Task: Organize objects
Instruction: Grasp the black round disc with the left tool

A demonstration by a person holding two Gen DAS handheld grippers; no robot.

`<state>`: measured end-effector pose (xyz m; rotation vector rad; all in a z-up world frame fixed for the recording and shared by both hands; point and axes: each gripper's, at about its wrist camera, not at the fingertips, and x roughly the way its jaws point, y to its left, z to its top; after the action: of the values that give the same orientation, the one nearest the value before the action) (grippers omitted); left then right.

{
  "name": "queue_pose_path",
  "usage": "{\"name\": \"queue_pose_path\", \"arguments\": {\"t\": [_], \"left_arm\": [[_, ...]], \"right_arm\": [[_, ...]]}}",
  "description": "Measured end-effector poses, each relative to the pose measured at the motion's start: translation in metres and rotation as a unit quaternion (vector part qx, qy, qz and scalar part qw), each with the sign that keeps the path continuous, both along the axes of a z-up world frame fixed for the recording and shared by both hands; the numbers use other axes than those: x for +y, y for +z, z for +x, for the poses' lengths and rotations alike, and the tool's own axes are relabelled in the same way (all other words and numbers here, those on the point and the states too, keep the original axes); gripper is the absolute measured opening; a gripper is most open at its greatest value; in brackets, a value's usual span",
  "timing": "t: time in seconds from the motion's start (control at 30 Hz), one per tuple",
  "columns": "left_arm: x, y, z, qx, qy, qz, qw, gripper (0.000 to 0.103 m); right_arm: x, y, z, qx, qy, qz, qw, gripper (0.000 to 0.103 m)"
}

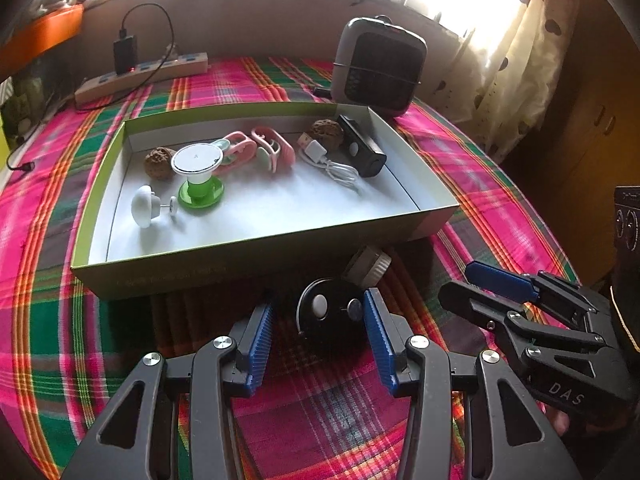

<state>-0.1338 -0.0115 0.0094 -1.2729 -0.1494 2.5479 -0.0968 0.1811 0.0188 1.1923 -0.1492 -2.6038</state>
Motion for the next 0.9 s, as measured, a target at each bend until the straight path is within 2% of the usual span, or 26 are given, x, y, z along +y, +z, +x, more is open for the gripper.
{"name": "queue_pose_path", "arguments": {"t": [0.1, 0.23, 0.63, 0.9], "left_arm": [[0.0, -0.001, 0.0, 0.001, 0.001, 0.001, 1.0, 0.042], [-0.002, -0.001, 0.001, 0.001, 0.005, 0.0, 1.0, 0.028], [-0.004, 0.0, 0.008, 0.007, 0.007, -0.006, 0.9999, 0.027], [-0.022, 0.001, 0.018, 0.013, 0.031, -0.007, 0.9994, 0.027]], "right_arm": [[-0.001, 0.0, 0.0, -0.001, 0.0, 0.0, 1.0, 0.043], [-0.002, -0.001, 0.0, -0.002, 0.0, 0.002, 1.0, 0.043], [-0.005, 0.0, 0.001, -0.002, 0.002, 0.007, 1.0, 0.043], [-0.019, 0.004, -0.001, 0.004, 0.014, 0.012, 1.0, 0.043]]}}
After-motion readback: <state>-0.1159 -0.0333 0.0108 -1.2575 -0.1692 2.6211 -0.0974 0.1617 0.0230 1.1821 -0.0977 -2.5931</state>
